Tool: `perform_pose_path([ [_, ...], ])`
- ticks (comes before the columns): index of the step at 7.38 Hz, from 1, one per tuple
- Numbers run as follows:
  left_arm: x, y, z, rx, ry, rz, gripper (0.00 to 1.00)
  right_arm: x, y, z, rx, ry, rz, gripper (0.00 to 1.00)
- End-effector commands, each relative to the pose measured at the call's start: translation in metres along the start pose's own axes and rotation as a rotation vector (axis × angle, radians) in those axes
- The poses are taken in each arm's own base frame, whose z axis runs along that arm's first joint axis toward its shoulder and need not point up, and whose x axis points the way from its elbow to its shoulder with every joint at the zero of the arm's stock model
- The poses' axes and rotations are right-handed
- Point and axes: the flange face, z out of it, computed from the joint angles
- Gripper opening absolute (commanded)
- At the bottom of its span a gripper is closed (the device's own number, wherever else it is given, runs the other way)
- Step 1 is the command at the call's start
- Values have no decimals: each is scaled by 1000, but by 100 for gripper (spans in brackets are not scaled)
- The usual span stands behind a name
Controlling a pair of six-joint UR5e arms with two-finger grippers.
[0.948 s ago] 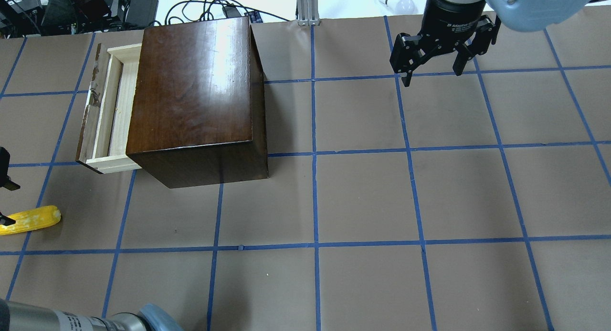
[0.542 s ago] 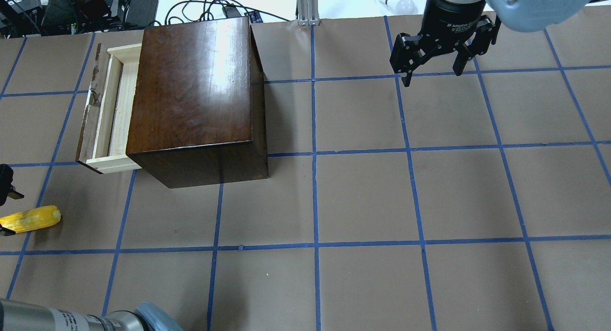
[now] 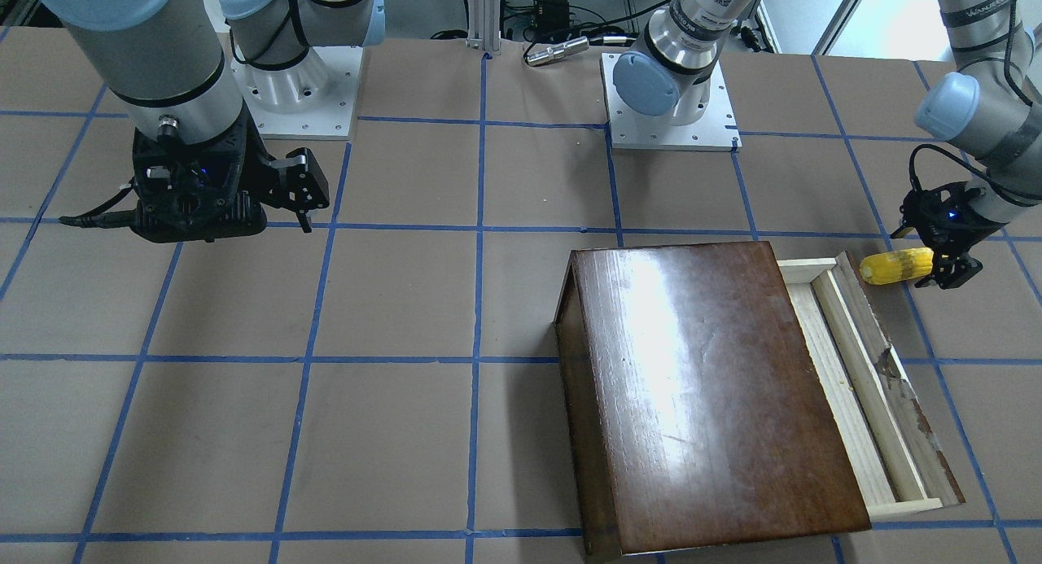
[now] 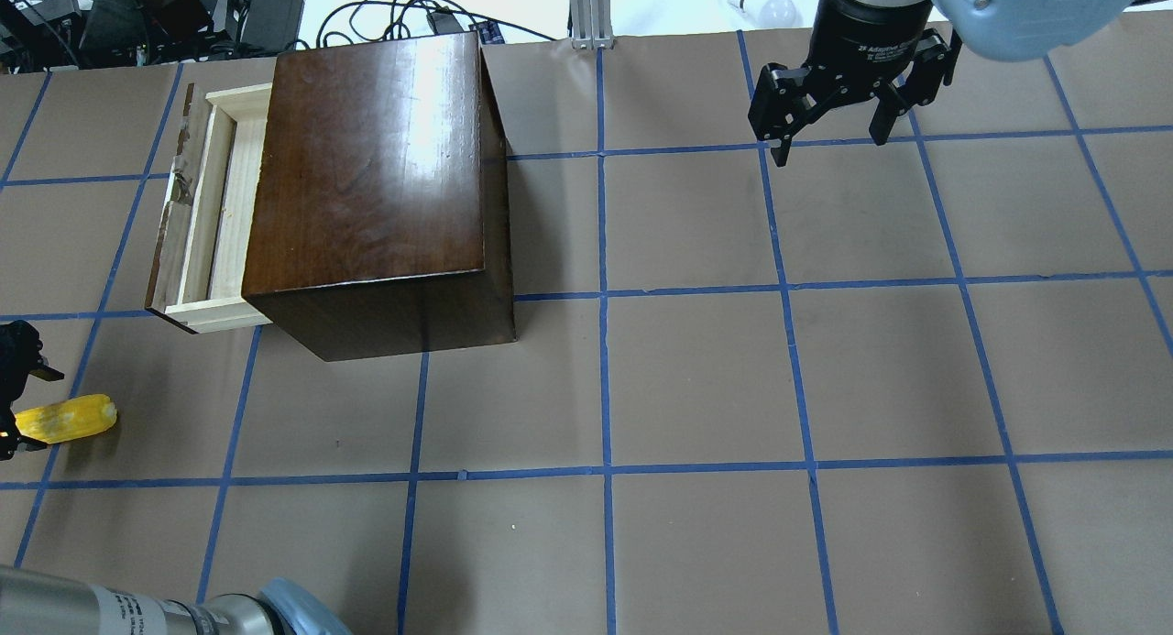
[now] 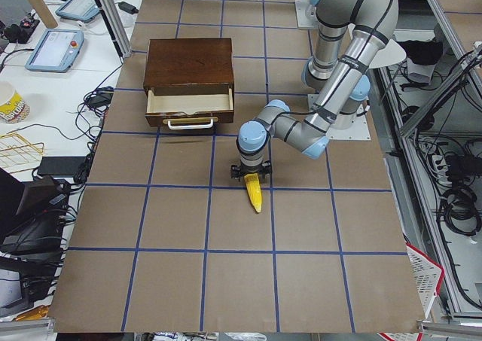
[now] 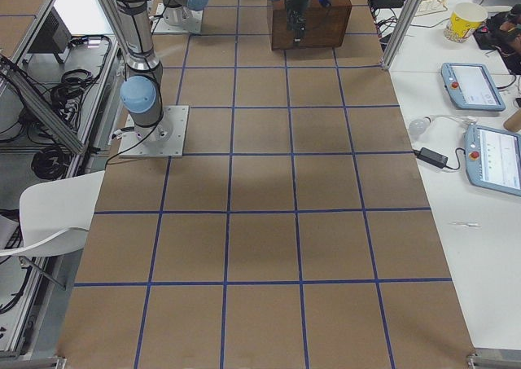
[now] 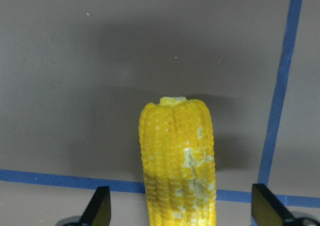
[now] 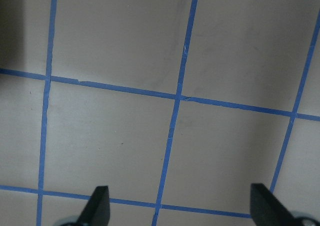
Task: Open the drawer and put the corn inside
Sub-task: 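Close the left gripper on the corn cob and lift it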
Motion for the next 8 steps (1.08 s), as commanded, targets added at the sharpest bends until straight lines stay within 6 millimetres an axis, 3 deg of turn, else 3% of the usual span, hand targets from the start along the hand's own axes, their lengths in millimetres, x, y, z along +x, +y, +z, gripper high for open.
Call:
perform_pose_path([
  [1, 2, -2, 13, -20, -18, 6, 100, 0, 0, 0, 0, 0, 0, 100],
  [3, 4, -5, 26, -16, -17, 5, 94, 0, 0, 0, -1, 0, 1, 100],
  [4, 3, -3, 27, -22, -26, 23, 67, 0, 0, 0, 0, 0, 0, 100],
  [5, 3, -1, 28, -13, -30, 19, 29, 0, 0, 0, 0, 0, -1, 100],
  [6, 4, 1, 28, -12, -32, 11, 23, 0, 0, 0, 0, 0, -1, 100],
  [7, 3, 0, 27, -2, -43, 11, 0, 0, 0, 0, 0, 0, -1, 100],
  [8, 1, -1, 21, 6, -72, 6, 0, 0, 0, 0, 0, 0, -1, 100],
])
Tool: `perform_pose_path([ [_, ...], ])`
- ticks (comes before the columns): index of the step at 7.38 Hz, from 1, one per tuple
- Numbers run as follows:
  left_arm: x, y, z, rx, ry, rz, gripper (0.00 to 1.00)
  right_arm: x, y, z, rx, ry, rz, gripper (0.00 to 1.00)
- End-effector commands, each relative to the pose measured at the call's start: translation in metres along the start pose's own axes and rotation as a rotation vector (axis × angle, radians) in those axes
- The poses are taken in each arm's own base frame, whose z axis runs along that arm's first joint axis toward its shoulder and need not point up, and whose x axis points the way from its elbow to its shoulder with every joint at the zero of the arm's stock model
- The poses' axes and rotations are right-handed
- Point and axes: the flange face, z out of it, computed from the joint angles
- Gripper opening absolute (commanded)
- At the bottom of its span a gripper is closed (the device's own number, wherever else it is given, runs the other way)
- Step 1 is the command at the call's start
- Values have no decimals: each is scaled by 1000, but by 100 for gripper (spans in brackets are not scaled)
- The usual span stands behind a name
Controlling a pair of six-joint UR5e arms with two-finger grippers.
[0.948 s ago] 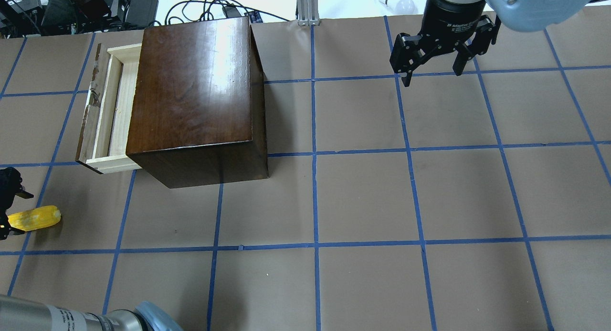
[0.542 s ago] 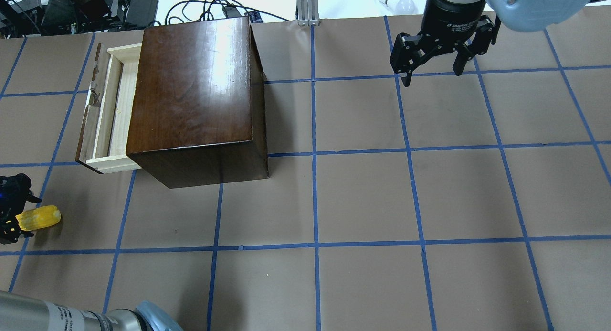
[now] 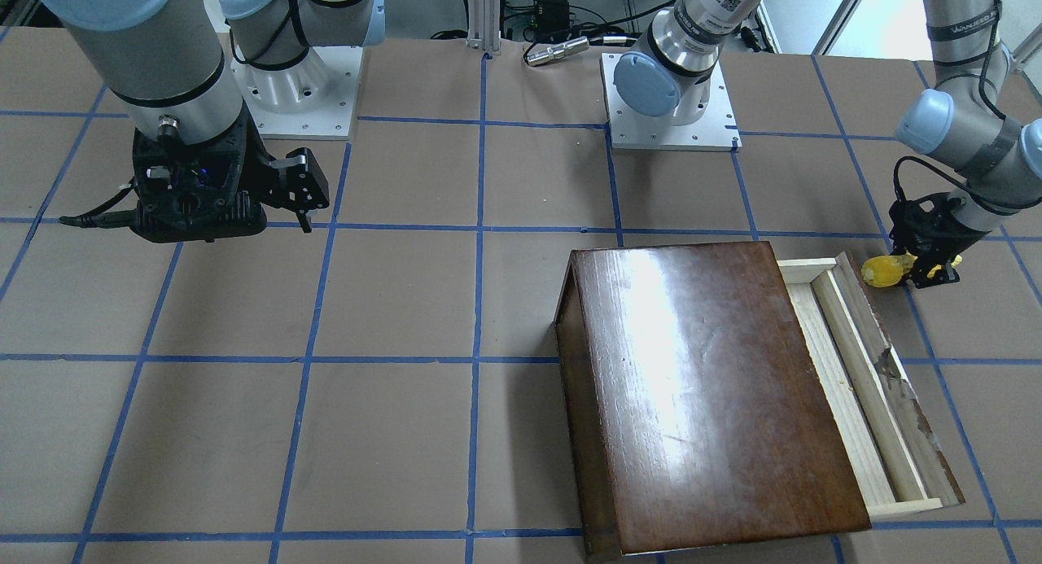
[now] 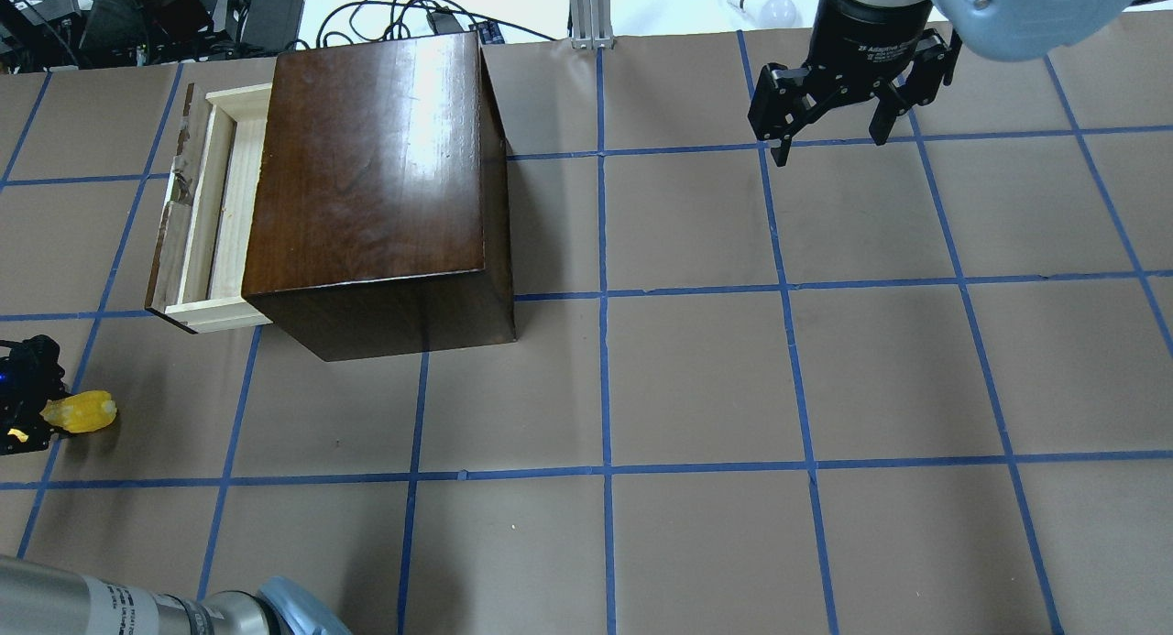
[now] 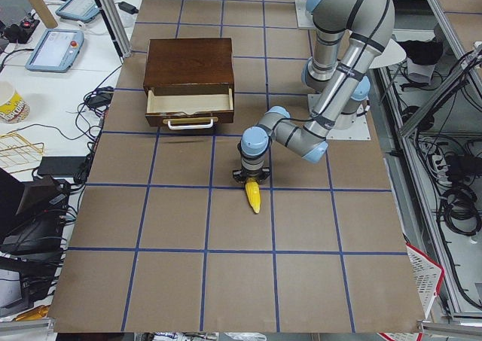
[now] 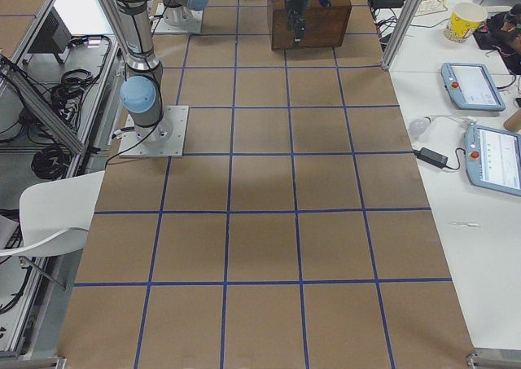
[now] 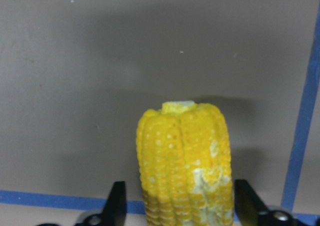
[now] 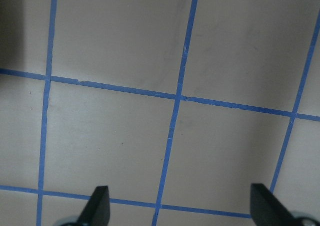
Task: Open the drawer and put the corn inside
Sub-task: 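Close the left gripper on the corn cob and lift it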
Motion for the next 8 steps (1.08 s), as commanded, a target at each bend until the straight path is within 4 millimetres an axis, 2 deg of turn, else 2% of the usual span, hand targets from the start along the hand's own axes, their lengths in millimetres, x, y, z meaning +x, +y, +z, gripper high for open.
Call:
perform_pose_path([
  [1, -11, 1, -21, 9, -75, -27, 0, 0, 0, 0, 0, 0, 1, 100],
  [3, -30, 5, -52, -25, -124, -153, 0, 0, 0, 0, -1, 0, 0, 100],
  [4, -48, -3, -76, -32, -141, -164, 0, 0, 0, 0, -1, 0, 0, 100],
  [5, -65, -7, -103, -4, -118, -216, 0, 0, 0, 0, 0, 0, 0, 100],
  [6, -88, -14, -143, 31, -98, -356, 0, 0, 0, 0, 0, 0, 0, 100],
  [7, -109, -28, -182, 94, -85, -583, 0, 0, 0, 0, 0, 0, 0, 100],
  [8, -129, -47, -205, 117, -60, -706, 0, 0, 0, 0, -1, 0, 0, 100],
])
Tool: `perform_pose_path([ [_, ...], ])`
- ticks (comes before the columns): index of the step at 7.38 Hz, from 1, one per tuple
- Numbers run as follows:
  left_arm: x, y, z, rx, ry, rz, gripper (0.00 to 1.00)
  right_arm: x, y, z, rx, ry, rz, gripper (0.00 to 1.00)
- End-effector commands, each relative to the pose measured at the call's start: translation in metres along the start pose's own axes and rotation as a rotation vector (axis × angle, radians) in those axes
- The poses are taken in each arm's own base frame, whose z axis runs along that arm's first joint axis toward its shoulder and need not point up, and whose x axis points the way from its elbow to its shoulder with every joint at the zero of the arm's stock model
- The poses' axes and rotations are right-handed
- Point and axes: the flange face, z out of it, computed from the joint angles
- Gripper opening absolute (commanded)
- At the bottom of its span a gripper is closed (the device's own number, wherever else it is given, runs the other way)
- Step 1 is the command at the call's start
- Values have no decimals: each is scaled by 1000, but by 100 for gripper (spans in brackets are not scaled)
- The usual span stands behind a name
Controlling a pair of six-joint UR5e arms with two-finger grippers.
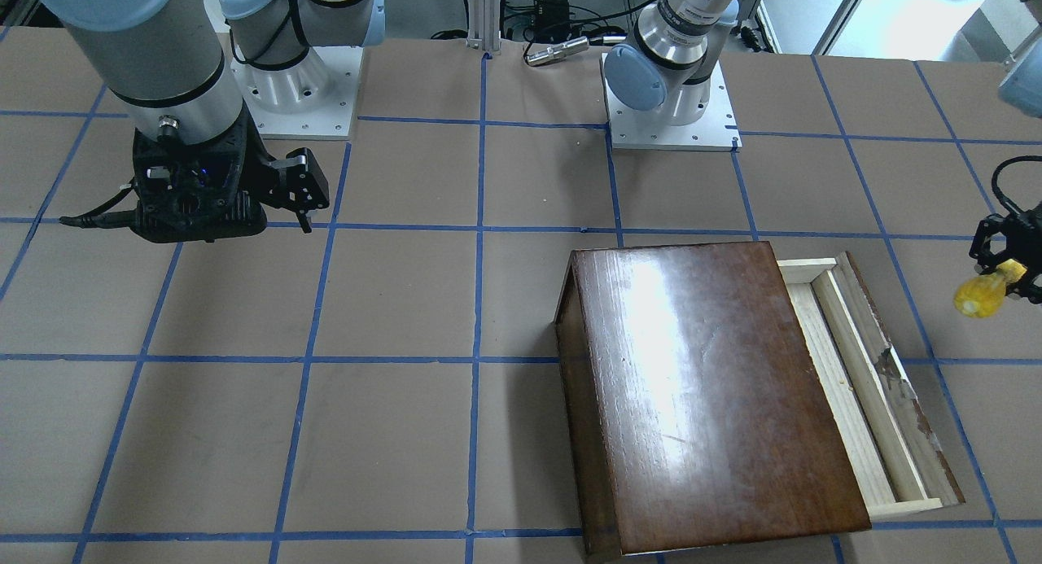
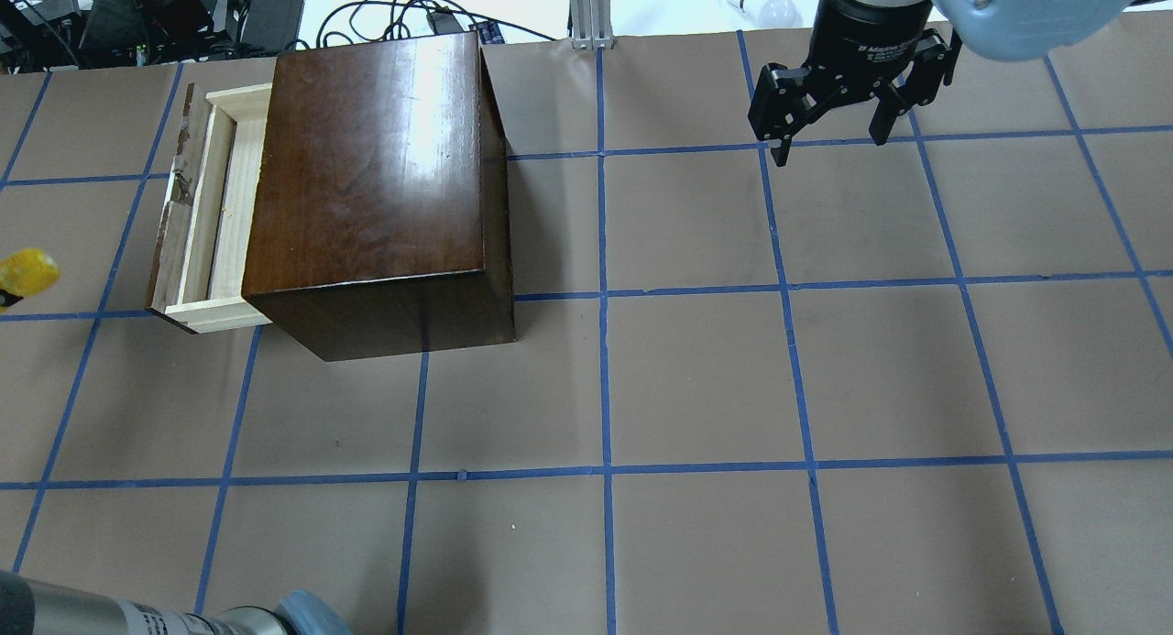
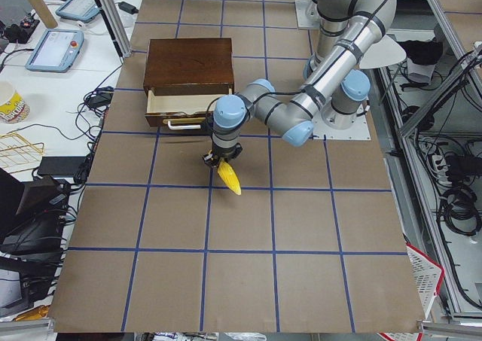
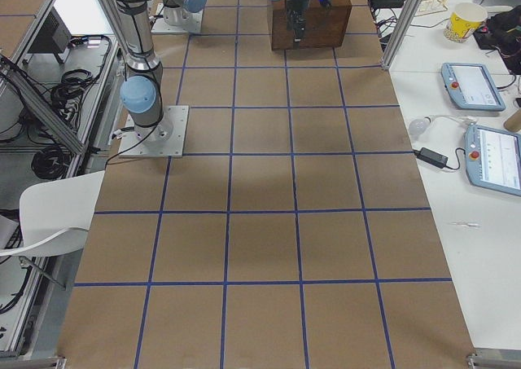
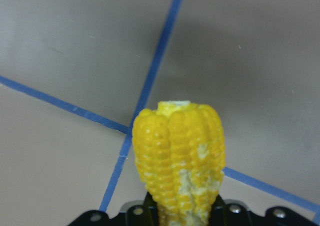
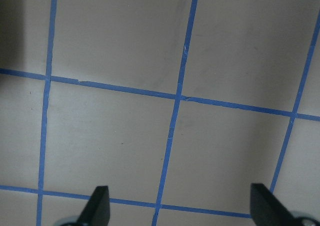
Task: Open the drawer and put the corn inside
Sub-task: 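Carry the corn cob with the left gripper into the open drawer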
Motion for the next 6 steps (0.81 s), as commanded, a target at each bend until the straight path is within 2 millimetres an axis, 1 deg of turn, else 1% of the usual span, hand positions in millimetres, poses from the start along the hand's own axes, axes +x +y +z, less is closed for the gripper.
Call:
perform_pose_path([
  [1, -6, -77, -54, 31, -2, -385, 0, 0, 0, 0, -1, 0, 0, 100],
  [2, 2, -111, -64, 38, -19, -504, 0, 0, 0, 0, 0, 0, 0, 100],
  [3, 9, -134, -63, 37, -13, -638, 0, 0, 0, 0, 0, 0, 2, 100],
  [4, 18, -162, -62, 36, -9, -744, 0, 0, 0, 0, 0, 0, 2, 100],
  [5, 25, -184, -55, 29, 4, -836, 0, 0, 0, 0, -1, 0, 2, 100],
  [6, 27, -201, -52, 30, 12, -924, 0, 0, 0, 0, 0, 0, 0, 100],
])
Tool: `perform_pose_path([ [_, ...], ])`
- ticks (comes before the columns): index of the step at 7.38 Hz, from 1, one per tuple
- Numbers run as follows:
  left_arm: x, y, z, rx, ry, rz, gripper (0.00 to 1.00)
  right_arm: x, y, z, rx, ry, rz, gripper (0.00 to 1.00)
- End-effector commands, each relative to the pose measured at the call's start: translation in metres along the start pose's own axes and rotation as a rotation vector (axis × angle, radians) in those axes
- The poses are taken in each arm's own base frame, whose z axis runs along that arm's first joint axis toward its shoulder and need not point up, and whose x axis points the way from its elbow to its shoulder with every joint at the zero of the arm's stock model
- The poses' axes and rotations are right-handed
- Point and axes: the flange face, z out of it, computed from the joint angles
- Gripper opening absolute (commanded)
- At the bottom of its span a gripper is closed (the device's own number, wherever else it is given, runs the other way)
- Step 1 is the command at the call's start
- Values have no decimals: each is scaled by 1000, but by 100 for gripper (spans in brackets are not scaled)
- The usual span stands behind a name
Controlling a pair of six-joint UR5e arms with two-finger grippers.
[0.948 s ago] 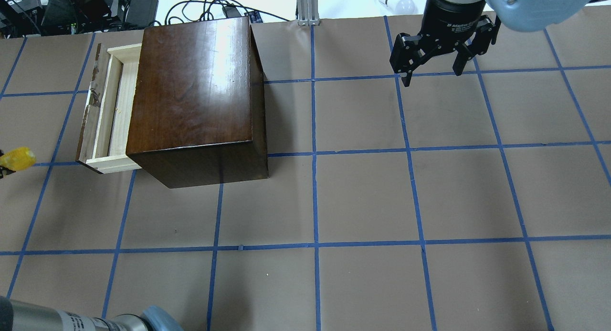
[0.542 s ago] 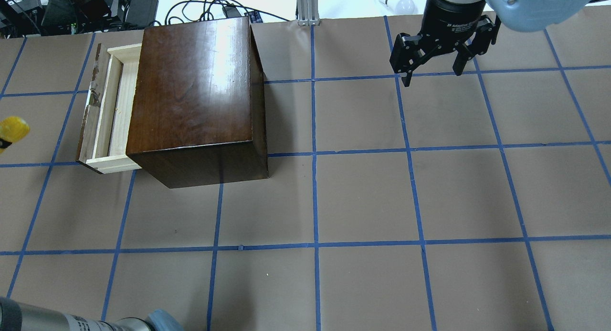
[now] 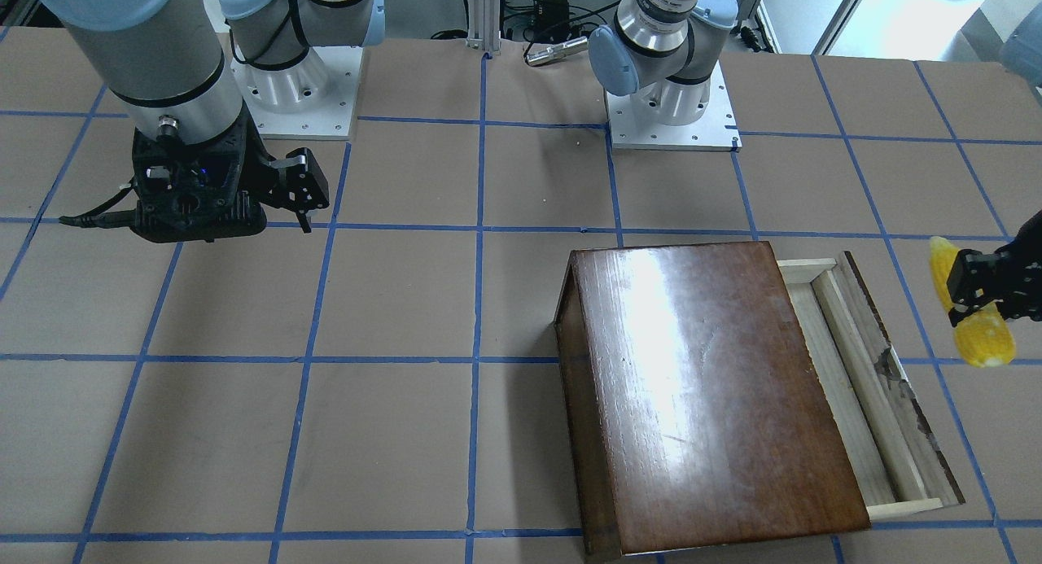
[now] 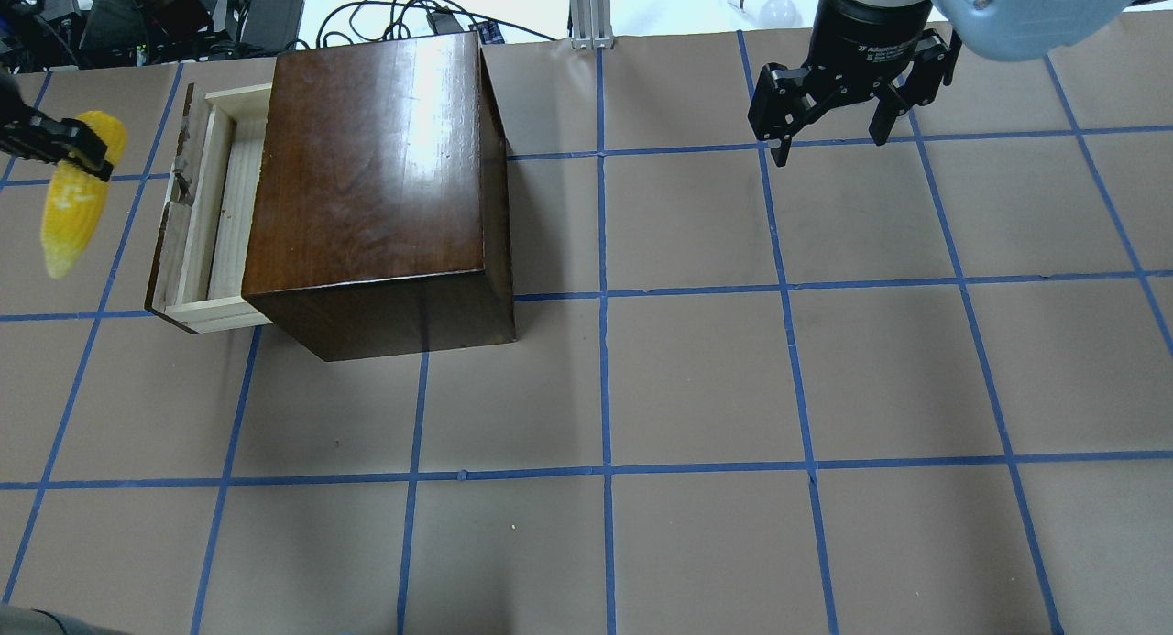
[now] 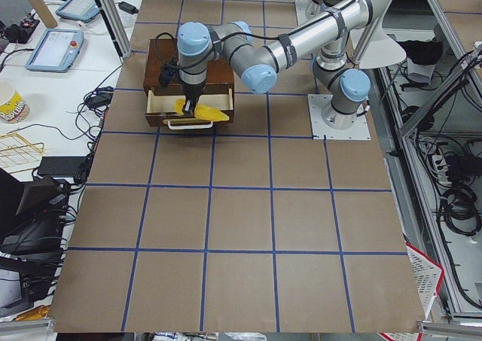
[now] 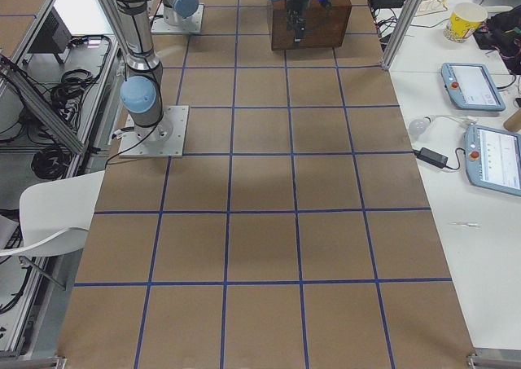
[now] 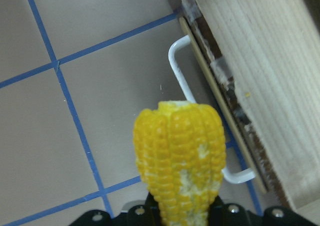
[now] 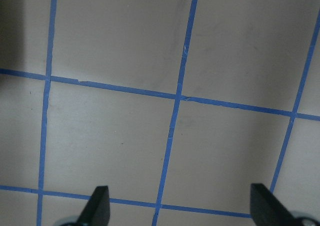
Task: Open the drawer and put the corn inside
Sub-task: 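Carry the corn cob with the left gripper into the open drawer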
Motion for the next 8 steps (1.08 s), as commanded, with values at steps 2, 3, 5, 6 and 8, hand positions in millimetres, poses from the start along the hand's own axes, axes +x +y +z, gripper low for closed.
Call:
perform_pose_path([
  [2, 38, -34, 9, -10, 15, -204, 0, 0, 0, 0, 1, 0, 0, 100],
  [3, 35, -38, 28, -32, 31, -269, 0, 0, 0, 0, -1, 0, -1, 100],
  [5, 34, -44, 53, -58, 41, -263, 0, 0, 0, 0, 1, 0, -1, 100],
  [6, 42, -51, 58, -57, 41, -231, 0, 0, 0, 0, 1, 0, 0, 100],
  [8, 63, -58, 64, -58, 44, -171, 0, 0, 0, 0, 1, 0, 0, 100],
])
